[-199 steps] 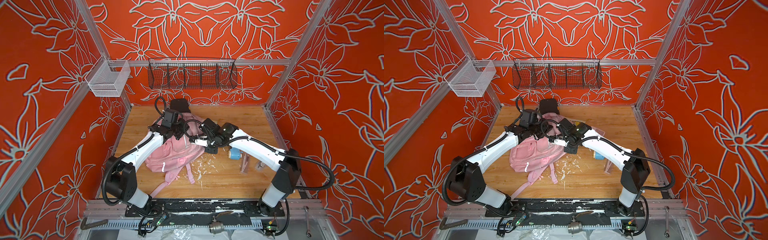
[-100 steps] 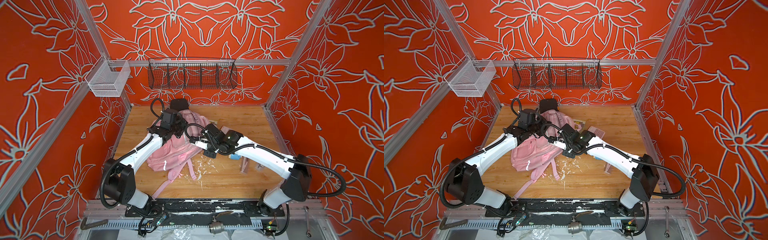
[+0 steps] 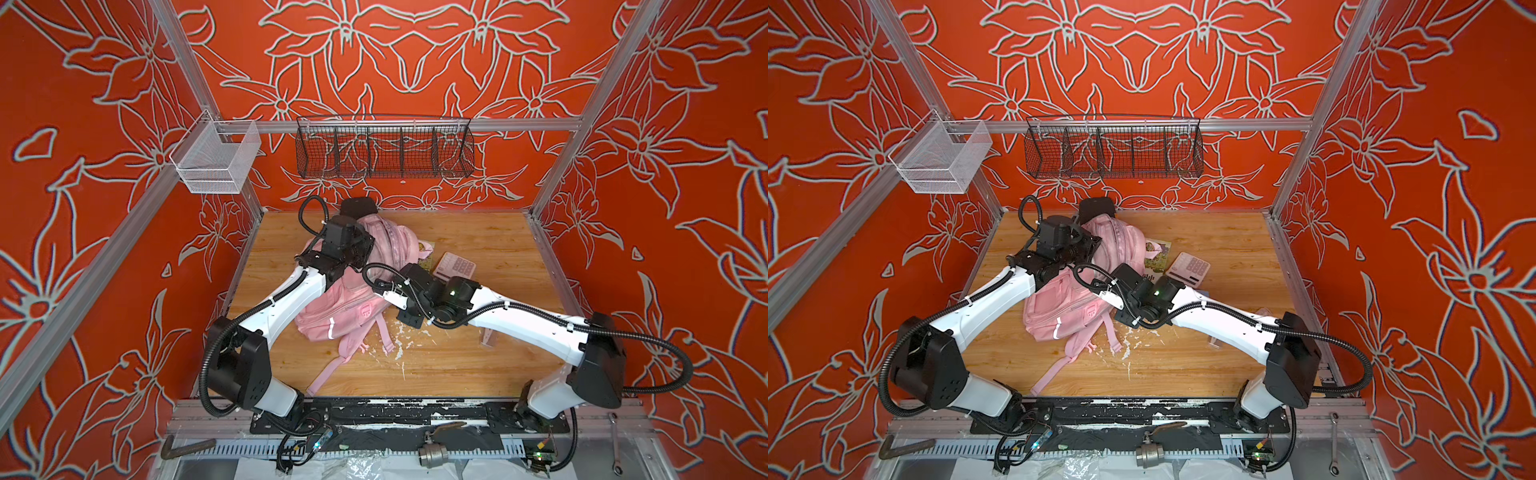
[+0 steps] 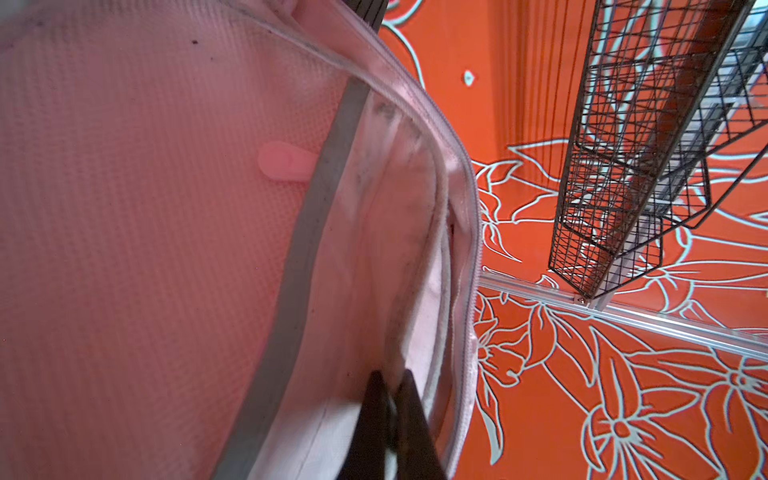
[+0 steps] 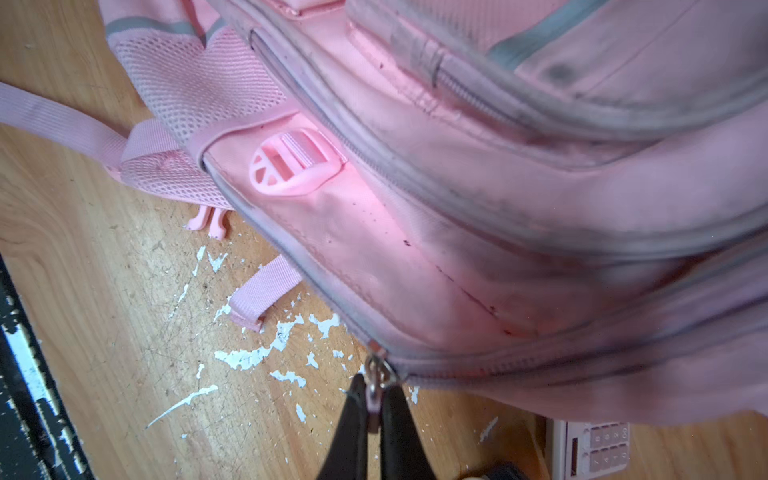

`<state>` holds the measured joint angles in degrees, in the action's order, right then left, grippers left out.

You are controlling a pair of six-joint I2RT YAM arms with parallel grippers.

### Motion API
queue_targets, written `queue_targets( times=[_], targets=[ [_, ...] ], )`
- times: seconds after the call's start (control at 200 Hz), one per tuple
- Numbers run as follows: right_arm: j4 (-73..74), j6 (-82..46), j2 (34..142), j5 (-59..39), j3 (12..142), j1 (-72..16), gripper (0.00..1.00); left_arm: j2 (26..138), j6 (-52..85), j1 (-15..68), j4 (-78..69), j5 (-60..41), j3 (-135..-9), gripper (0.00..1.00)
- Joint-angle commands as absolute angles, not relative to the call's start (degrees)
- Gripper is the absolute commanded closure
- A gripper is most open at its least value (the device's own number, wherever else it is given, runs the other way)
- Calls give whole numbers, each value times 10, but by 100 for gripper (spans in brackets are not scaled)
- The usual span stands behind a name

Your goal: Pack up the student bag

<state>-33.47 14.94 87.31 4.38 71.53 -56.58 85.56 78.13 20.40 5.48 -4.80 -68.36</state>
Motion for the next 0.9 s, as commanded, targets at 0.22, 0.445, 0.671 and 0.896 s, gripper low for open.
queue_targets(
  times=[0.22, 0.445, 0.671, 0.896],
  targets=[
    [-257, 149, 867, -33, 678, -593, 100, 856, 802, 208, -47, -3, -739, 100],
    [-244, 122, 893, -14, 685, -615, 100, 867, 810, 212, -52, 6, -755, 100],
    [-227, 116, 917, -28, 692, -633, 100, 873, 821, 217, -57, 14, -757, 100],
    [-235, 101, 959, -16, 725, -653, 100, 877, 825, 219, -59, 13, -766, 100]
  ],
)
